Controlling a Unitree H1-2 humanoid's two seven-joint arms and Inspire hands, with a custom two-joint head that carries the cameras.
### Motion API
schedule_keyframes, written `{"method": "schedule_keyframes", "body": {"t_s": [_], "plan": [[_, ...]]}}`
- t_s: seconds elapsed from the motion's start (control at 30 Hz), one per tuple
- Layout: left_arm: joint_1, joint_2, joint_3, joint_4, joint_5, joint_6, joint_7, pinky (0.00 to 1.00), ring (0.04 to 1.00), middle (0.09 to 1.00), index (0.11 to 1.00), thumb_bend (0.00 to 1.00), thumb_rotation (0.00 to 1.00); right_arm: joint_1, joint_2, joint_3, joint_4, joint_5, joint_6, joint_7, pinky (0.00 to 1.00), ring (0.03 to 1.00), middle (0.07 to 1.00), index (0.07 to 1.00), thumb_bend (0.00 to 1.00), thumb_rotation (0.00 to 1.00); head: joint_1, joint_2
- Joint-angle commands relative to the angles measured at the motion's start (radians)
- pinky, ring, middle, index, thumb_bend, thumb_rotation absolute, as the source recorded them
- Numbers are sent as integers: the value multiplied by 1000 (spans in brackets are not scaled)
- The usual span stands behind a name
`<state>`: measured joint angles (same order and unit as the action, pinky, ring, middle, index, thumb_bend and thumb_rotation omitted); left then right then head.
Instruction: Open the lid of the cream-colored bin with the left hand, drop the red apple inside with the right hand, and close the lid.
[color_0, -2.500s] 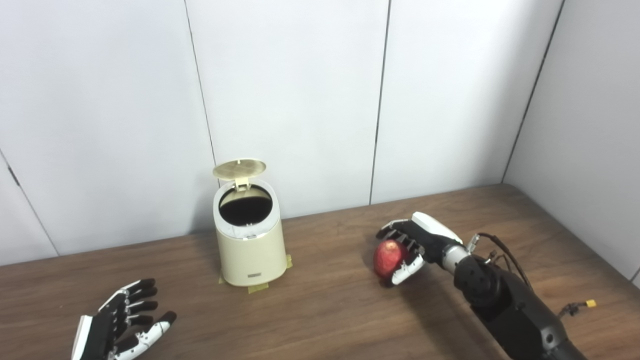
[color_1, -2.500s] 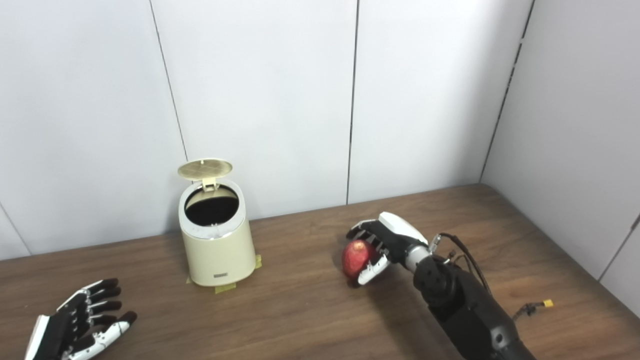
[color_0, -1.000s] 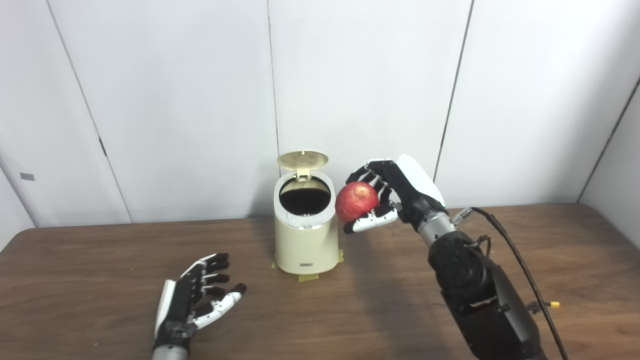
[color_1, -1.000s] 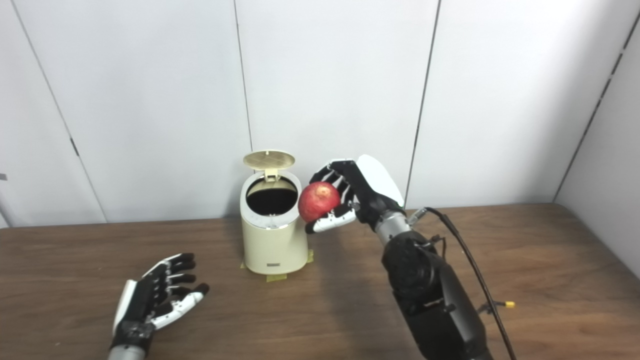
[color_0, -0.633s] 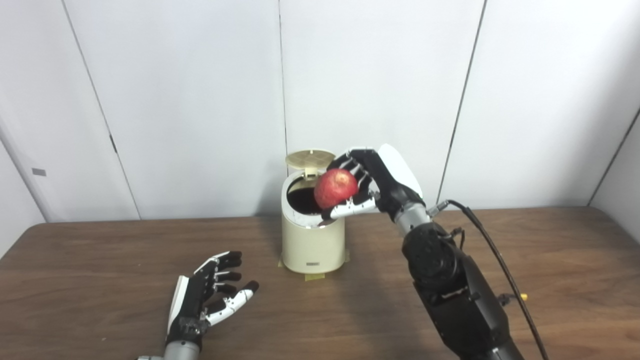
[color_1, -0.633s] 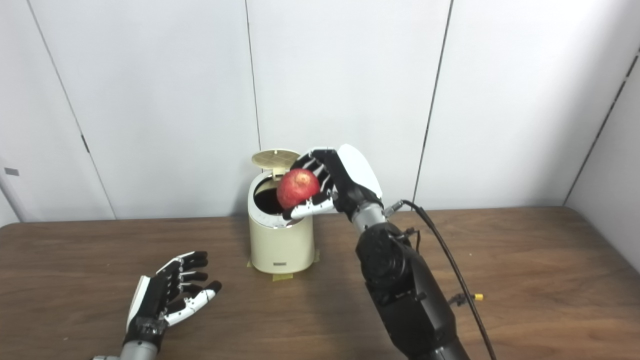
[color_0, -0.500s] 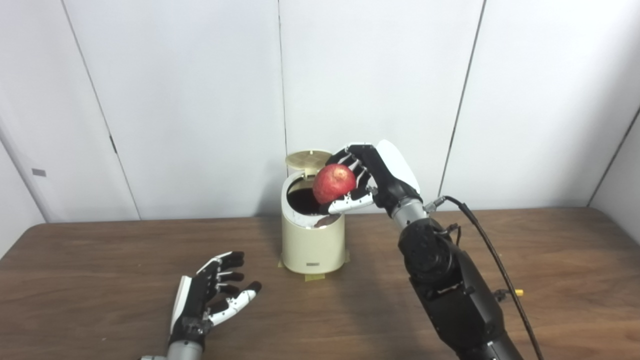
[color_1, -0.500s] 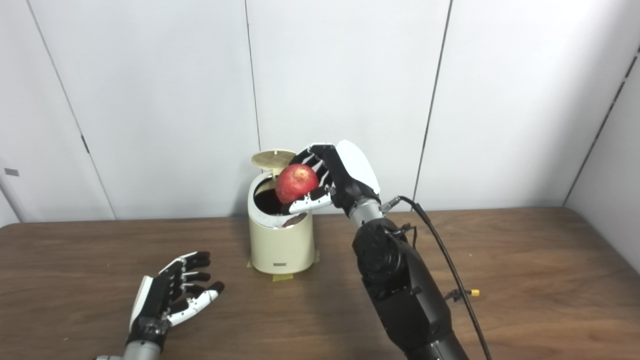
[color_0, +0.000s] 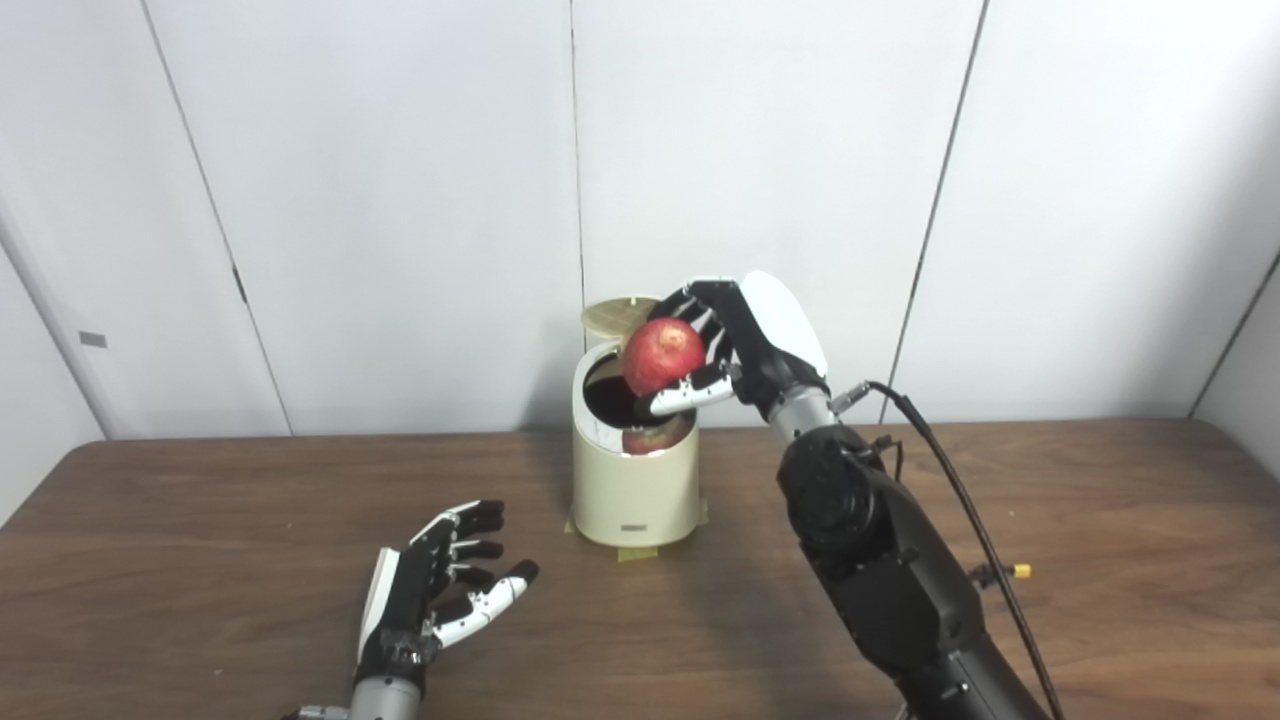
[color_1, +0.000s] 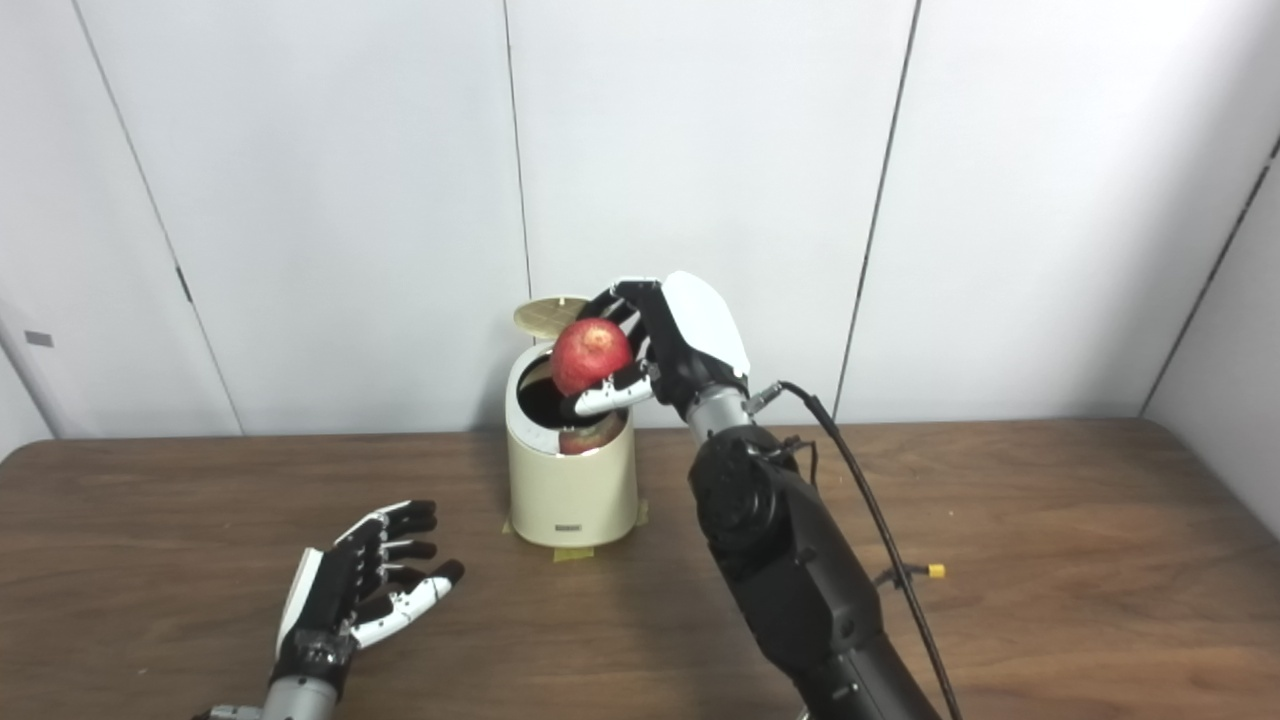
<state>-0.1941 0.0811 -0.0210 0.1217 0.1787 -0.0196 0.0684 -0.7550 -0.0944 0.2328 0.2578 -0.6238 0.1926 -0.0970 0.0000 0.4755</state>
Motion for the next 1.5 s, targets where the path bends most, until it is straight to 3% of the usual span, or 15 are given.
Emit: {"method": "schedule_keyframes", "body": {"t_s": [0.0, 0.23, 0.3, 0.37, 0.43, 0.47, 0.7, 1.2, 1.3, 1.37, 1.47], "plan": [[-35, -5, -4, -23, 1, -15, 0, 592, 693, 760, 765, 639, 123, -61, -13, 6, -2, -22, -53, -45, 270, 350, 465, 566, 505, 0, 0, 1], [-31, -8, -8, -32, 12, -9, 5, 591, 689, 755, 764, 642, 138, -65, -24, 46, 26, -98, -30, -59, 318, 434, 492, 536, 515, 0, 1, 4], [-31, -9, -7, -30, 8, -13, 5, 592, 691, 757, 765, 642, 142, -63, -23, 52, 28, -117, -31, -67, 308, 450, 636, 675, 525, 0, 1, 5], [-31, -10, -5, -25, 5, -20, 6, 591, 690, 759, 765, 641, 126, -61, -19, 53, 25, -129, -23, -71, 304, 455, 698, 729, 528, 0, 1, 5], [-30, -11, -5, -23, 5, -22, 7, 592, 684, 757, 765, 637, 106, -58, -15, 53, 21, -137, -15, -70, 302, 455, 725, 748, 781, 52, 1, 5], [-29, -12, -5, -24, 5, -21, 7, 591, 681, 757, 765, 637, 108, -57, -14, 54, 19, -140, -11, -69, 302, 457, 731, 753, 813, 57, 1, 5], [-28, -10, -5, -21, 2, -28, 5, 591, 686, 768, 773, 637, 119, -47, -12, 60, -11, -141, 24, -31, 317, 482, 773, 782, 845, 35, 4, 10], [-30, -6, -5, -32, 2, -15, -1, 558, 667, 766, 765, 634, 104, -20, -22, 68, -76, -125, 17, 16, 325, 493, 758, 784, 849, 49, 2, 15], [-30, -7, -3, -36, -3, -10, -3, 560, 674, 771, 761, 640, 99, 10, -28, 52, -126, -82, -24, 13, 305, 428, 674, 714, 831, 39, 3, 13], [-26, -9, -3, -44, -3, -5, -2, 554, 674, 769, 757, 644, 103, 45, -29, 26, -170, -36, -61, -2, 270, 371, 584, 614, 816, 29, 5, 13], [-22, -9, -2, -50, -4, -10, -1, 550, 674, 767, 757, 640, 109, 97, -34, -21, -216, 19, -114, -22, 252, 347, 548, 586, 802, 46, 8, 13]]}}
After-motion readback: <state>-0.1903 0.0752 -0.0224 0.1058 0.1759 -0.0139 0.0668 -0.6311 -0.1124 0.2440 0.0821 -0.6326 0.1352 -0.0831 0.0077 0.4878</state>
